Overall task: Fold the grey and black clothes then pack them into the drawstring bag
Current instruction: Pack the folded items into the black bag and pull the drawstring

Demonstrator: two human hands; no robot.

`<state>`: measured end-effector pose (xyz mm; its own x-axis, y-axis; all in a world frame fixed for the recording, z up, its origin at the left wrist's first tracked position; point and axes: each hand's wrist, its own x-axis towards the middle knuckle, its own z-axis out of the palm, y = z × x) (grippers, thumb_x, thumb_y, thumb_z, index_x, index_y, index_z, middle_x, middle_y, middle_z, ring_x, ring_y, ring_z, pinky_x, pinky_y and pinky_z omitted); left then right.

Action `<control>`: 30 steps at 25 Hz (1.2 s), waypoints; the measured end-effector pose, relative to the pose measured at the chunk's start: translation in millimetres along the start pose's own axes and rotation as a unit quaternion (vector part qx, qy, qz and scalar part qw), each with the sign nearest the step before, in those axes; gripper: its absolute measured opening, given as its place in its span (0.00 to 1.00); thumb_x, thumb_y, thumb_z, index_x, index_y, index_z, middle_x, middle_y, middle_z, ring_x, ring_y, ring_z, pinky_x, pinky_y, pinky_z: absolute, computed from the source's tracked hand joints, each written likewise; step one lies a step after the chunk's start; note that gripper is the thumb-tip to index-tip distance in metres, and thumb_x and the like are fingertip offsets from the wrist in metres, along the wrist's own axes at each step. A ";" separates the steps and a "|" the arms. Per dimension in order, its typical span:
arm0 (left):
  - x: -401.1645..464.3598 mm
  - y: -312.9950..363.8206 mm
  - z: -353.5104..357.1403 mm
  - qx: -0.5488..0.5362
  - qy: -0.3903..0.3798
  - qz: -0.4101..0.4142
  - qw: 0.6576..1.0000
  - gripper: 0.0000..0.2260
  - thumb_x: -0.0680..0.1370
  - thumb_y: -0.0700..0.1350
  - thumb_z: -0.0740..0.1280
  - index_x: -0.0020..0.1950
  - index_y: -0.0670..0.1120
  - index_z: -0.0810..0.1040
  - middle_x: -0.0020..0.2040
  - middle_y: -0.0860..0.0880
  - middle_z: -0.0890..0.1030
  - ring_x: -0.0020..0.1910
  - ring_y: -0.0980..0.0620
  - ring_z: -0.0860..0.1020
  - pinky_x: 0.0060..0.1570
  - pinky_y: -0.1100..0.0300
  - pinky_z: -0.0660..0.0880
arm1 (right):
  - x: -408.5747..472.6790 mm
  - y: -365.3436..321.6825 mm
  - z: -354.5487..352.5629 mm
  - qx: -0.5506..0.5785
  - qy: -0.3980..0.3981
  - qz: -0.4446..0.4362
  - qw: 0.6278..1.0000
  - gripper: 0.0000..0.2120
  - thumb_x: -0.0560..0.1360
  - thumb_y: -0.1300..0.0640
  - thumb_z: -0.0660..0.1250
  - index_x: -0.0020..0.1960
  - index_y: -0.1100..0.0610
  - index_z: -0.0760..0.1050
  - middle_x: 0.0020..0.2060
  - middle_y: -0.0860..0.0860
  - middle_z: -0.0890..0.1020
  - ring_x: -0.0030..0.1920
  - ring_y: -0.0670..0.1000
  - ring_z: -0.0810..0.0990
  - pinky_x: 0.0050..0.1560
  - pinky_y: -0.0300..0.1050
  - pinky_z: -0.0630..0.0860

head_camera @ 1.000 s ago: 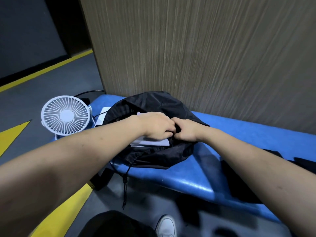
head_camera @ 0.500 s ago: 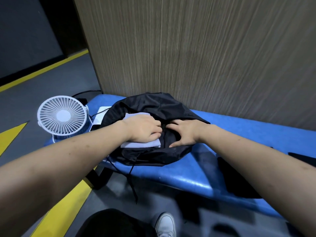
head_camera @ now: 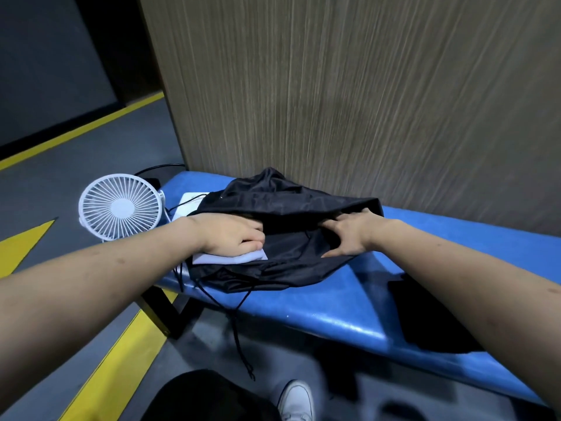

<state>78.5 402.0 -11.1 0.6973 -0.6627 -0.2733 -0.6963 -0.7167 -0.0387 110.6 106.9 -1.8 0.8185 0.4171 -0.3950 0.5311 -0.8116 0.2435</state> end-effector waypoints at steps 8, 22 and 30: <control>10.8 24.3 -33.9 -0.033 0.077 0.027 0.996 0.11 0.80 0.52 0.63 0.61 0.58 0.77 0.59 0.61 0.75 0.56 0.58 0.75 0.55 0.57 0.73 | -0.3 -9.2 -19.9 0.047 0.086 -0.105 0.990 0.28 0.72 0.41 0.68 0.71 0.44 0.70 0.65 0.50 0.78 0.64 0.55 0.77 0.61 0.51 0.75; 32.0 -1.3 -41.5 -0.109 0.128 -0.140 0.976 0.19 0.80 0.53 0.65 0.71 0.54 0.70 0.59 0.55 0.77 0.53 0.54 0.77 0.55 0.51 0.75 | 4.2 7.6 -7.1 0.182 0.131 -0.079 0.971 0.31 0.75 0.47 0.70 0.74 0.48 0.64 0.66 0.51 0.74 0.65 0.54 0.74 0.65 0.50 0.71; 7.7 77.2 -66.3 0.022 0.259 -0.027 0.965 0.13 0.80 0.53 0.64 0.62 0.52 0.79 0.56 0.53 0.79 0.56 0.50 0.77 0.62 0.54 0.68 | -93.4 17.5 -14.5 0.150 0.270 -0.136 0.941 0.23 0.76 0.50 0.69 0.70 0.51 0.72 0.65 0.46 0.78 0.62 0.50 0.76 0.68 0.47 0.67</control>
<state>41.3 327.2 47.6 0.7161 -0.6525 0.2480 -0.6554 -0.7507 -0.0825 46.6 59.7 52.2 0.6964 0.7074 0.1211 0.7175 -0.6900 -0.0951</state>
